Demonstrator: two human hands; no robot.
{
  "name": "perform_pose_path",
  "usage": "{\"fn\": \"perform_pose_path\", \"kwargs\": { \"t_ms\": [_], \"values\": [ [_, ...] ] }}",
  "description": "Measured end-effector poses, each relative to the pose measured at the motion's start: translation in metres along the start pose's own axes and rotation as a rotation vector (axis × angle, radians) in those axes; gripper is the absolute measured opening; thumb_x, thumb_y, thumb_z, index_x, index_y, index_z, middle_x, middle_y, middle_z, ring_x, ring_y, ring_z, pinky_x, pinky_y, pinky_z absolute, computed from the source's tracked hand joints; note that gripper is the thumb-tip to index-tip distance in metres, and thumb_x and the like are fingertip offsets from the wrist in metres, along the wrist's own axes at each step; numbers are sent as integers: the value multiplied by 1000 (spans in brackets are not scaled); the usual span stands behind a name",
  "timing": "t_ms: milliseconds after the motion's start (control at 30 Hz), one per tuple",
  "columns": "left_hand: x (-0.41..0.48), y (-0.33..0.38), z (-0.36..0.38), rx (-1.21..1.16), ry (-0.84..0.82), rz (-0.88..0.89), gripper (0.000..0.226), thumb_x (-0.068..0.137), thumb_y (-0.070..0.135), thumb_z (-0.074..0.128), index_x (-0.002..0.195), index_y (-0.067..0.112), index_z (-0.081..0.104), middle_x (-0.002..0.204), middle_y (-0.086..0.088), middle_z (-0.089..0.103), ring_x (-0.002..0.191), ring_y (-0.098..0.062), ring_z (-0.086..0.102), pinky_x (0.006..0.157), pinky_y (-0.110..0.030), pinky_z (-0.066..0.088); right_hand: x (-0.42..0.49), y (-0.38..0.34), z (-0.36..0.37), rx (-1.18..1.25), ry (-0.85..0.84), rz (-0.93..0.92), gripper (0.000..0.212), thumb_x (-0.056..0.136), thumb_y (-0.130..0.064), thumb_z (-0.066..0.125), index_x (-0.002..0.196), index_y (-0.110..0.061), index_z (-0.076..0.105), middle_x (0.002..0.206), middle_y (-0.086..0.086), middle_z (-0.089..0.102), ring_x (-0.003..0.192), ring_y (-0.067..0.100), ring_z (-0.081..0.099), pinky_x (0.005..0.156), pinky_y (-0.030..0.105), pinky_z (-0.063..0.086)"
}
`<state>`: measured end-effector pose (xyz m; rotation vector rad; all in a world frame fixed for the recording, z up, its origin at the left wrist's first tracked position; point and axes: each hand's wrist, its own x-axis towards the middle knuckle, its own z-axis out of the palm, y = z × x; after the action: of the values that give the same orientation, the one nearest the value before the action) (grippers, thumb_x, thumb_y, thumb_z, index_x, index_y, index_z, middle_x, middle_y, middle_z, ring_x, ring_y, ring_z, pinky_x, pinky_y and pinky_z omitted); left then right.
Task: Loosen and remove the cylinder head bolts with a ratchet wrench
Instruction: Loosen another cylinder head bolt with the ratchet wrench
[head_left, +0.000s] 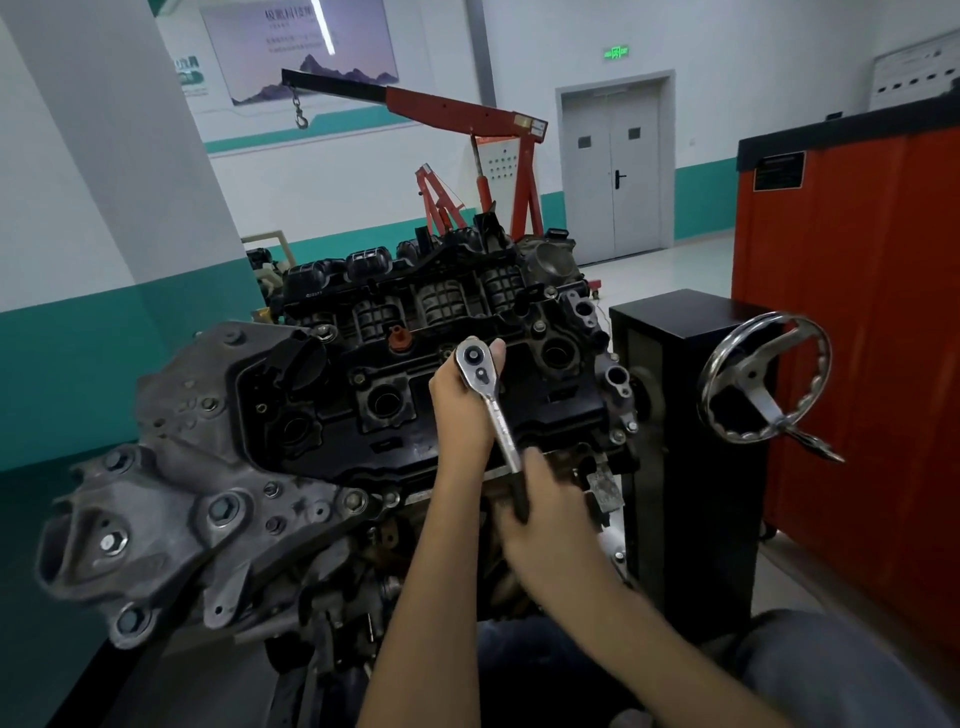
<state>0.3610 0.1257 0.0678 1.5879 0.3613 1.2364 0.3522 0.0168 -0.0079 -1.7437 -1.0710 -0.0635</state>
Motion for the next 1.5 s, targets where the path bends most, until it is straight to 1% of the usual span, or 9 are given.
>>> {"fn": "perform_pose_path", "kwargs": {
  "t_ms": [133, 300, 433, 533, 800, 1033, 1100, 1200, 1500],
  "values": [
    [4, -1, -4, 38, -30, -8, 53, 92, 13, 63, 58, 26, 25, 51, 15, 23, 52, -4, 21, 51, -19, 24, 5, -2, 1, 26, -69, 22, 28, 83, -8, 54, 102, -24, 41, 66, -5, 46, 54, 7, 46, 49, 15, 35],
    [7, -2, -5, 86, -151, 83, 50, 92, 7, 58, 49, 30, 45, 54, 16, 42, 58, -2, 37, 62, -18, 33, 67, 28, -108, -525, -294, -200, 27, 85, -12, 56, 109, -21, 47, 75, -1, 54, 61, 16, 56, 49, 23, 44],
    [6, -2, -8, 45, -87, 51, 40, 89, 0, 54, 68, 30, 69, 73, 7, 64, 70, -6, 53, 67, -13, 40, 116, 13, -137, -989, -215, -466, 26, 89, -22, 54, 113, -22, 44, 83, -2, 57, 76, 20, 58, 59, 25, 38],
    [3, -5, -6, -25, -19, 11, 26, 92, 2, 58, 74, 19, 68, 76, 3, 69, 81, -5, 62, 79, -17, 45, 86, 16, -117, -878, -121, -385, 22, 87, -22, 55, 104, -25, 41, 80, -3, 56, 77, 24, 60, 61, 27, 36],
    [0, 2, 1, -36, 38, -43, 49, 93, 13, 63, 60, 19, 27, 53, 9, 25, 46, -2, 23, 47, -12, 27, 1, -12, 15, 76, -29, 38, 26, 82, -8, 50, 94, -25, 35, 66, -5, 48, 56, 8, 49, 48, 18, 40],
    [6, 1, -8, 62, -157, -5, 49, 93, 7, 58, 49, 29, 51, 54, 18, 47, 58, 3, 43, 64, -13, 37, 67, 27, -105, -409, -338, -229, 31, 83, -10, 56, 99, -33, 41, 75, 2, 54, 63, 21, 59, 54, 33, 48],
    [6, 1, -9, 62, -139, 4, 49, 92, 4, 55, 53, 33, 61, 69, 8, 58, 73, -6, 51, 71, -20, 40, 104, 22, -133, -791, -329, -393, 30, 86, -17, 56, 109, -29, 40, 77, -1, 52, 71, 22, 57, 58, 30, 41],
    [5, 1, -10, 18, -81, 9, 41, 91, 3, 55, 60, 29, 61, 76, 1, 62, 79, -10, 55, 74, -21, 43, 112, 15, -133, -935, -230, -435, 29, 88, -20, 54, 113, -24, 42, 82, 2, 59, 74, 23, 55, 58, 26, 36],
    [2, 6, 3, 35, -3, -33, 47, 96, 9, 58, 64, 18, 24, 61, 1, 21, 56, -9, 18, 53, -21, 22, 3, -3, 7, 68, -49, 20, 25, 81, -2, 51, 88, -22, 37, 61, -3, 45, 46, 7, 45, 42, 16, 34]
  ]
}}
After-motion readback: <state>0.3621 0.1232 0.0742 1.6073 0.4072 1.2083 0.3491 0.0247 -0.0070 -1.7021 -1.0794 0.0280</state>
